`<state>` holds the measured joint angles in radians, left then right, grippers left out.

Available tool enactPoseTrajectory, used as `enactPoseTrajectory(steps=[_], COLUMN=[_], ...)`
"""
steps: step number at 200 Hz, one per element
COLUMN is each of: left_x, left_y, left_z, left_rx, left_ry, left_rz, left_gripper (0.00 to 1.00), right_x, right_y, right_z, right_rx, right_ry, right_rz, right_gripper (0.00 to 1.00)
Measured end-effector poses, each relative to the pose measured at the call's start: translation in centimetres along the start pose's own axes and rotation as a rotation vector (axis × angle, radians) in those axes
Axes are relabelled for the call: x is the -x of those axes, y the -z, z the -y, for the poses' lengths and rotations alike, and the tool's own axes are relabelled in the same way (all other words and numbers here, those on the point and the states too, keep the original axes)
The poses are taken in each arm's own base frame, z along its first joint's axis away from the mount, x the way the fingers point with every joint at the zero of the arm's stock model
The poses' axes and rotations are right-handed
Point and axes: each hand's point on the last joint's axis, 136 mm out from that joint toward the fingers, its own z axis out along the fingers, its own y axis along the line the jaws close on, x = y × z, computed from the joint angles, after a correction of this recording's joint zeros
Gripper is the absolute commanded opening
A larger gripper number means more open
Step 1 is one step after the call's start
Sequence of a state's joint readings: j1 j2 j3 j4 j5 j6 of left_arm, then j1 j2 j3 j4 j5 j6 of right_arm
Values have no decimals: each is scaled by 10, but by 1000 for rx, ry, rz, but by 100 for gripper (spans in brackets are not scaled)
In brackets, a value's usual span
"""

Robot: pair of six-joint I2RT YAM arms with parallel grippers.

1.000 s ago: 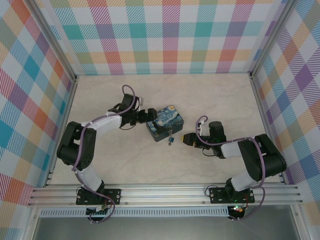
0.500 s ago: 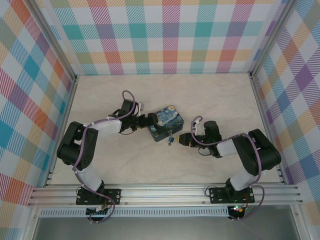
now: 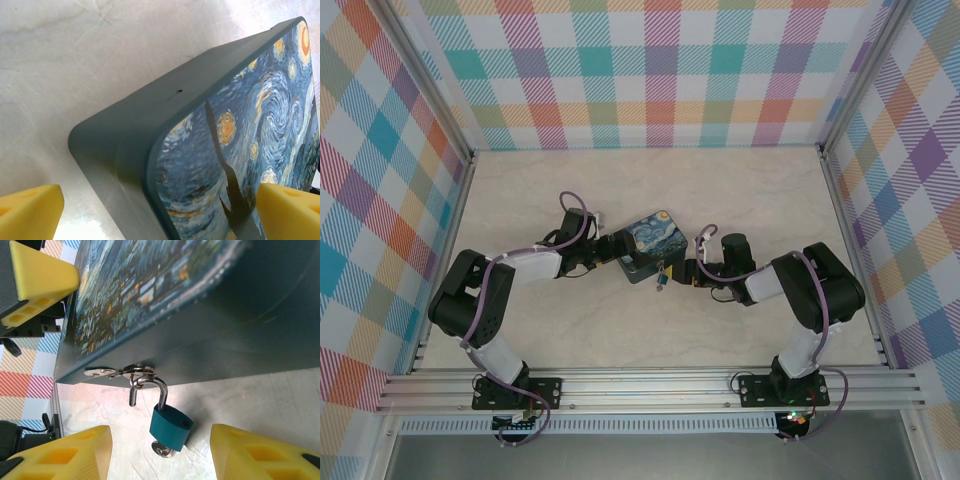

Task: Unlock a padlock with a key

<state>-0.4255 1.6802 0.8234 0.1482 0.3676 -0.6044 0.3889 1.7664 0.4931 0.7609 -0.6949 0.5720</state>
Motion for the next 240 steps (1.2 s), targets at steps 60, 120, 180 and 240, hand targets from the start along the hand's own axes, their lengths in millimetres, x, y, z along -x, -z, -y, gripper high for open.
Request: enactPoseTrajectory(steps=[60, 120, 180, 240], left_x=[-4, -4, -6, -7], left_y=[-3, -3, -3, -1], left_z=[5, 6, 5, 5], left_rx=[1, 1, 2, 5], left_ry=[9, 16, 30, 30], left_rz=[4, 4, 13, 21], left_gripper=[97, 97, 97, 97], right_x=[2, 2, 2, 3], right_y=[-6, -10, -16, -20], right_z=[1, 2, 1, 0], right_rx=[26, 19, 29, 41], right_ry=[8, 20, 19, 12], right_rz=[8, 17, 23, 30], right_gripper=[45, 40, 37, 32])
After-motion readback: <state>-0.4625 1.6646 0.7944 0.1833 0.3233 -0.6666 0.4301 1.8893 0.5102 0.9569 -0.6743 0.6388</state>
